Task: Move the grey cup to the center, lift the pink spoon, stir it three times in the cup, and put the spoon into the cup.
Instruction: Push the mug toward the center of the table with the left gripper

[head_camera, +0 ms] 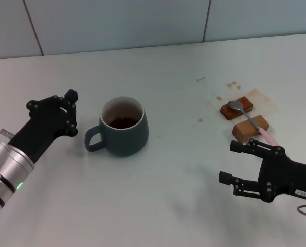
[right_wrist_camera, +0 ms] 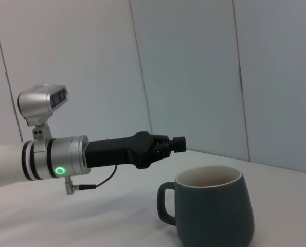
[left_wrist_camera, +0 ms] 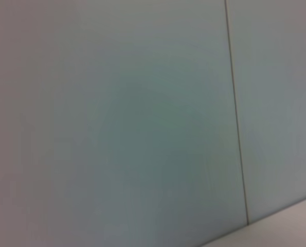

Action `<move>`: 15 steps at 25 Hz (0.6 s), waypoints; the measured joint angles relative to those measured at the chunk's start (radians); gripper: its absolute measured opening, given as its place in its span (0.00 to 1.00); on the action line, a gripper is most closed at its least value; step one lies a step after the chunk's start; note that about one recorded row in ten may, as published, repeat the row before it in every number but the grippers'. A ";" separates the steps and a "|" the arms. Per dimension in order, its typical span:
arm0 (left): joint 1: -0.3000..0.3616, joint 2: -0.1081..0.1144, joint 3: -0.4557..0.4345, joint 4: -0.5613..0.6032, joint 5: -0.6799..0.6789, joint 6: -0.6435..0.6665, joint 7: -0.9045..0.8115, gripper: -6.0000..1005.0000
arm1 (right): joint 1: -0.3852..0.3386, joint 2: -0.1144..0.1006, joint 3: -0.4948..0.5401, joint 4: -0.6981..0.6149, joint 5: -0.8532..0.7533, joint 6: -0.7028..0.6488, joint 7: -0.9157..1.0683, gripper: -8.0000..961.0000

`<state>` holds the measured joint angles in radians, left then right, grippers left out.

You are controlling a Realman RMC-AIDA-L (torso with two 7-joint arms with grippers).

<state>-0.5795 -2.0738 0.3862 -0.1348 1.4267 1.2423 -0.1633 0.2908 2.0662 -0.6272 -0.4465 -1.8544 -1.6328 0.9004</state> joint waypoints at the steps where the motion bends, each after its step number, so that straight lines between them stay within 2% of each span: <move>1: 0.002 -0.001 0.003 -0.001 0.000 -0.001 0.006 0.01 | 0.001 0.000 0.000 -0.001 0.000 0.002 0.000 0.85; 7: -0.001 -0.005 0.002 -0.054 0.000 -0.003 0.028 0.01 | 0.002 0.000 0.008 -0.001 0.000 0.002 0.000 0.85; 10: -0.013 -0.006 -0.066 -0.142 -0.001 -0.033 0.132 0.01 | 0.002 0.000 0.012 -0.001 0.000 0.003 0.000 0.85; 15: -0.024 -0.006 -0.093 -0.162 -0.001 -0.071 0.158 0.01 | 0.006 0.000 0.013 -0.002 0.000 0.000 0.000 0.85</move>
<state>-0.6034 -2.0799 0.2936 -0.2970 1.4256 1.1713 -0.0049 0.2967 2.0661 -0.6141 -0.4488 -1.8546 -1.6327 0.9003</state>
